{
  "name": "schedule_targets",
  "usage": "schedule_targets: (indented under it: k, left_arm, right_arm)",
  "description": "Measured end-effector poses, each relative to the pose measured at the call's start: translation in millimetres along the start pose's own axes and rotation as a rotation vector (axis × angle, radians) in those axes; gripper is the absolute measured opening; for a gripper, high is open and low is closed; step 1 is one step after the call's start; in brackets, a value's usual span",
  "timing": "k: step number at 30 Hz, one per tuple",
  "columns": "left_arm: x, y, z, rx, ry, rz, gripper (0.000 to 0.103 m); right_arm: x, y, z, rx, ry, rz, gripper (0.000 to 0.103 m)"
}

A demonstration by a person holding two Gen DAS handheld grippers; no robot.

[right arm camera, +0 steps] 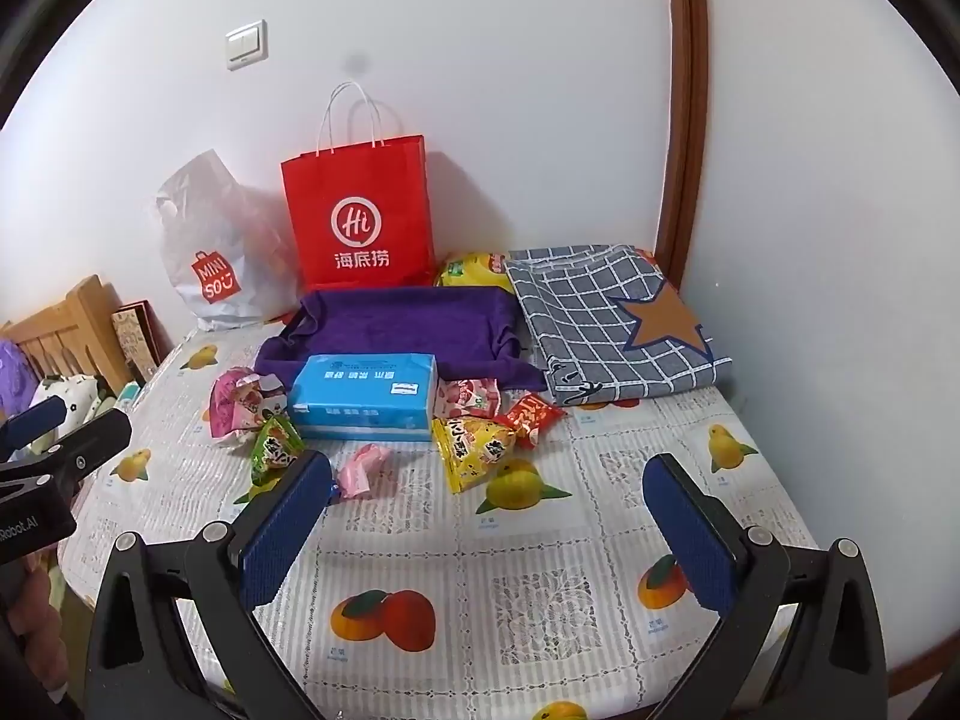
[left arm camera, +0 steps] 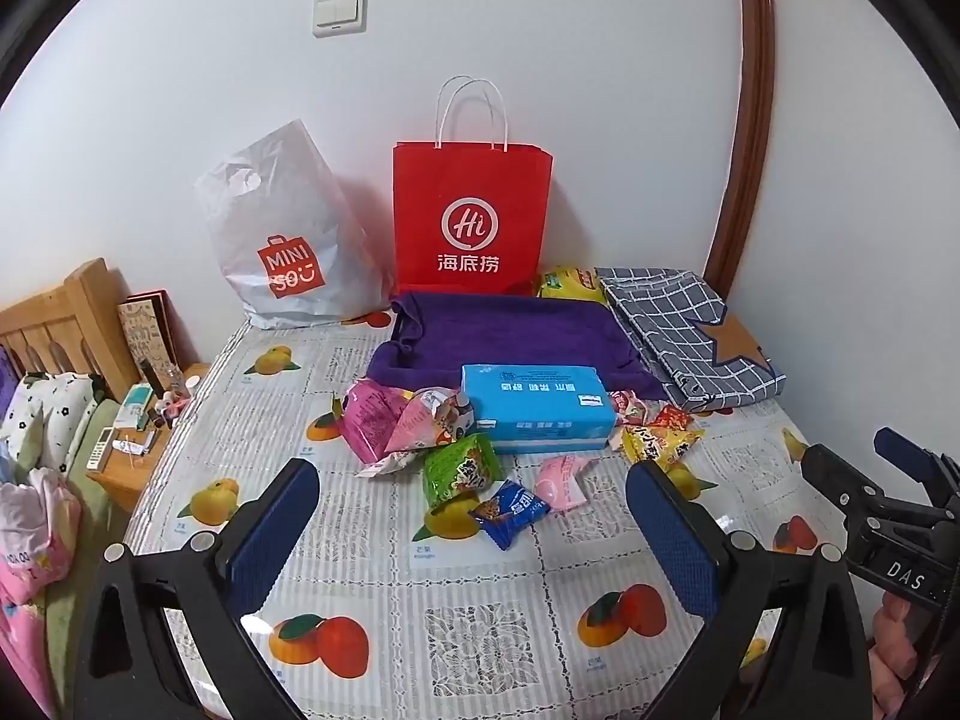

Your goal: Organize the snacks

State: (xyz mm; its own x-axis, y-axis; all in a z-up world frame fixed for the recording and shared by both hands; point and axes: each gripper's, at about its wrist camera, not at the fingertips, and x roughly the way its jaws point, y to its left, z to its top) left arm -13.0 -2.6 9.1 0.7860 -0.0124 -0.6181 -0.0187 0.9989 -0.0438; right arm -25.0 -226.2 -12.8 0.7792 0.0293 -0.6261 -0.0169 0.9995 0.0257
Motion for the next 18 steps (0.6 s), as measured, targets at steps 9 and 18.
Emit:
schedule_targets:
  k: [9,18]
  left_arm:
    - [-0.5,-1.6,-2.3,0.002,-0.003,0.004,0.103]
    - [-3.1,-1.7,-3.2,0.008,-0.007,0.001,0.103]
  right_arm:
    - [-3.5,0.7,-1.9,-0.001,-0.009,0.004,0.102]
    - [-9.6,2.0,-1.9,-0.012,-0.018,0.005,0.102]
